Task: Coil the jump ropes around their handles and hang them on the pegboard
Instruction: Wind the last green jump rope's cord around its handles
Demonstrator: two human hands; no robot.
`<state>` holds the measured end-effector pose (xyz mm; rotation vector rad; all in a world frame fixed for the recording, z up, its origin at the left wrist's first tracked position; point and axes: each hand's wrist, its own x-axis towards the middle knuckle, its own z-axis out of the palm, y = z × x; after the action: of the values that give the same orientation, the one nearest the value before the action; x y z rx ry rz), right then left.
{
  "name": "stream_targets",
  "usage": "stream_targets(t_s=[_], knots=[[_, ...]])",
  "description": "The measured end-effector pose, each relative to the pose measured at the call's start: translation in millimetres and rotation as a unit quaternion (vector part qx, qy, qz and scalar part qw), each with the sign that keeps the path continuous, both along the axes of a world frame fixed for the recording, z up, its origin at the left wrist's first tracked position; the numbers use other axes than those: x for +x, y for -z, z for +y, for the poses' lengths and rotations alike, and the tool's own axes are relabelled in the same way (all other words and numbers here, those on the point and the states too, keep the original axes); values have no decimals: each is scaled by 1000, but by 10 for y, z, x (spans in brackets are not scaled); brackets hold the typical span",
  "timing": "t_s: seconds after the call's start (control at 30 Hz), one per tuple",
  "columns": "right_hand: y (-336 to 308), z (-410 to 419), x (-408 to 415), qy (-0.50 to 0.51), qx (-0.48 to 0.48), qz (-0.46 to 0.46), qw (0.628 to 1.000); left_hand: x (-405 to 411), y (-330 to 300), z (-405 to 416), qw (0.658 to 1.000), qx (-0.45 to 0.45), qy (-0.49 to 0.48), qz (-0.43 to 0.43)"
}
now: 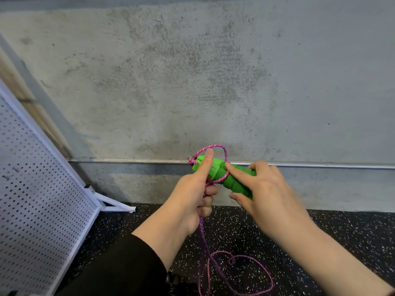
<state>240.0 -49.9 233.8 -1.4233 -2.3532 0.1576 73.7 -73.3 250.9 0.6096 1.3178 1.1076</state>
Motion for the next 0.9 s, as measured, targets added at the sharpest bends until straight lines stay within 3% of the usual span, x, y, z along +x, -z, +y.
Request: stream_targets(t_s=[0.2, 0.27, 0.33, 0.4, 0.5, 0.67, 0.8, 0.9], knots=[[-38, -16, -1, -15, 4, 11, 1000, 24, 23, 28, 999, 33, -20, -3], [-55, -12, 17, -27, -37, 86, 995, 4, 13, 40, 999, 46, -22, 1], [-104, 1, 35, -3, -110, 220, 969, -7, 3, 48, 998, 54, -11, 7], [-136, 69, 72, 27, -130, 298, 945, 3, -3, 47, 998, 58, 5, 11], [-173, 169, 129, 31, -158, 323, 932, 38, -8, 25, 997, 68, 37, 21], [-230, 189, 150, -47, -225, 369, 901, 89, 0, 4, 995, 68, 66, 36], [-291, 130, 125, -15, -224, 393, 892, 81, 13, 19, 996, 69, 40, 35], [-295, 66, 70, 38, -302, 465, 831, 84, 33, 7, 994, 85, 51, 45]])
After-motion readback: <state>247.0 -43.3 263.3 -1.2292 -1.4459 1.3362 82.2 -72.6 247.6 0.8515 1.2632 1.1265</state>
